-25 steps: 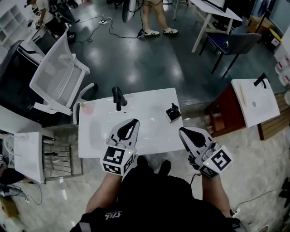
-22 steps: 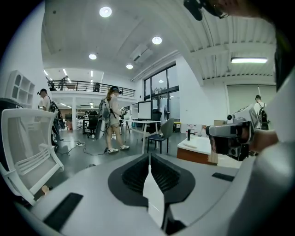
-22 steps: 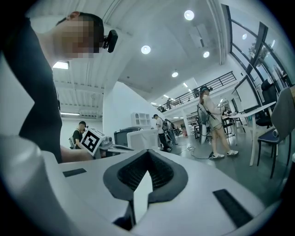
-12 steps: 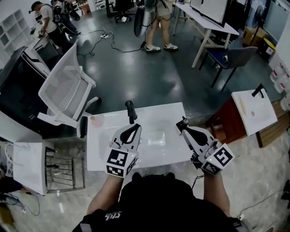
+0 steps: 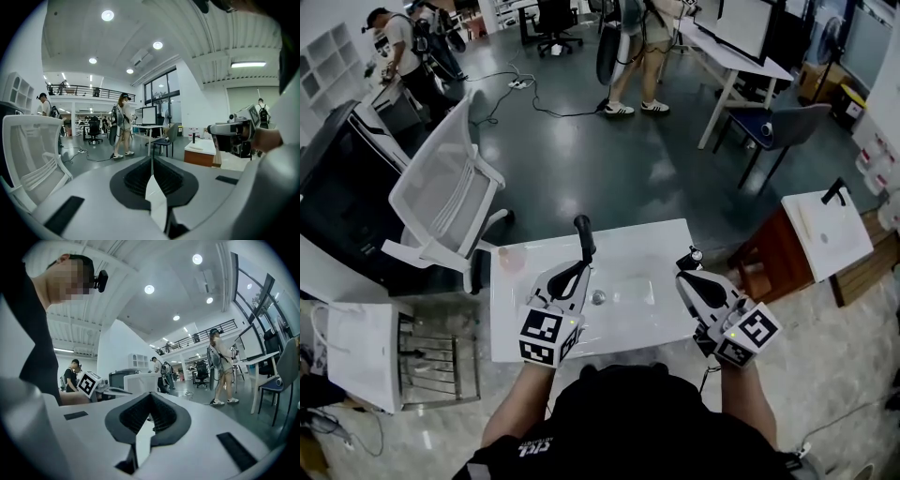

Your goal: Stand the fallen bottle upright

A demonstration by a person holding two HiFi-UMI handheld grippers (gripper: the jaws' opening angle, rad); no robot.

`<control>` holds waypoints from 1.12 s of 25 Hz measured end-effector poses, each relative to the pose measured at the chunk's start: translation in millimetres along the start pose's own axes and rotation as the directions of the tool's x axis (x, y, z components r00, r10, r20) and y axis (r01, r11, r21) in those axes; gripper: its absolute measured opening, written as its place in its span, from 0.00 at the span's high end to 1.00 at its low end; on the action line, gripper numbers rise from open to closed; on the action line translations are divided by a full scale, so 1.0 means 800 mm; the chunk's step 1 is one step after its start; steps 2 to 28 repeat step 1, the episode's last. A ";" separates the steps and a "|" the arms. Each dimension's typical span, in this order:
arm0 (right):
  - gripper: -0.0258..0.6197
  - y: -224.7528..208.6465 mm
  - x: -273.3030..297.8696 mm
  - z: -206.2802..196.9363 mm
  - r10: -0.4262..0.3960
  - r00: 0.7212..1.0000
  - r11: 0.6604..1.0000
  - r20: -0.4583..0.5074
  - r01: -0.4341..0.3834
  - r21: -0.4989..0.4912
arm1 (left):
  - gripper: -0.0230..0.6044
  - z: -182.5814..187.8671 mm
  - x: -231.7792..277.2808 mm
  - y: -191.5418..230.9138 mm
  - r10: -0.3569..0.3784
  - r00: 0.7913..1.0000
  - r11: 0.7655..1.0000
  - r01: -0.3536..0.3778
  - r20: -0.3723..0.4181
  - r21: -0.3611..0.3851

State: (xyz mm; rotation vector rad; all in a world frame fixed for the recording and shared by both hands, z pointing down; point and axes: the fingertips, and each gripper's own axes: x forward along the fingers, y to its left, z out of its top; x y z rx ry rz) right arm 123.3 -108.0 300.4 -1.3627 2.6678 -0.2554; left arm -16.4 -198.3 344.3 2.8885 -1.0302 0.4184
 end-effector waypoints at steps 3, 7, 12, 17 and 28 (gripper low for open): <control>0.94 0.003 0.002 0.000 0.005 1.000 1.000 0.010 -0.005 0.012 | 0.92 -0.001 0.000 0.002 -0.001 1.000 1.000 0.001 -0.001 0.004; 0.94 0.003 0.002 0.000 0.005 1.000 1.000 0.010 -0.005 0.012 | 0.92 -0.001 0.000 0.002 -0.001 1.000 1.000 0.001 -0.001 0.004; 0.94 0.003 0.002 0.000 0.005 1.000 1.000 0.010 -0.005 0.012 | 0.92 -0.001 0.000 0.002 -0.001 1.000 1.000 0.001 -0.001 0.004; 0.94 0.003 0.002 0.000 0.005 1.000 1.000 0.010 -0.005 0.012 | 0.92 -0.001 0.000 0.002 -0.001 1.000 1.000 0.001 -0.001 0.004; 0.94 0.003 0.002 0.000 0.005 1.000 1.000 0.010 -0.005 0.012 | 0.92 -0.001 0.000 0.002 -0.001 1.000 1.000 0.001 -0.001 0.004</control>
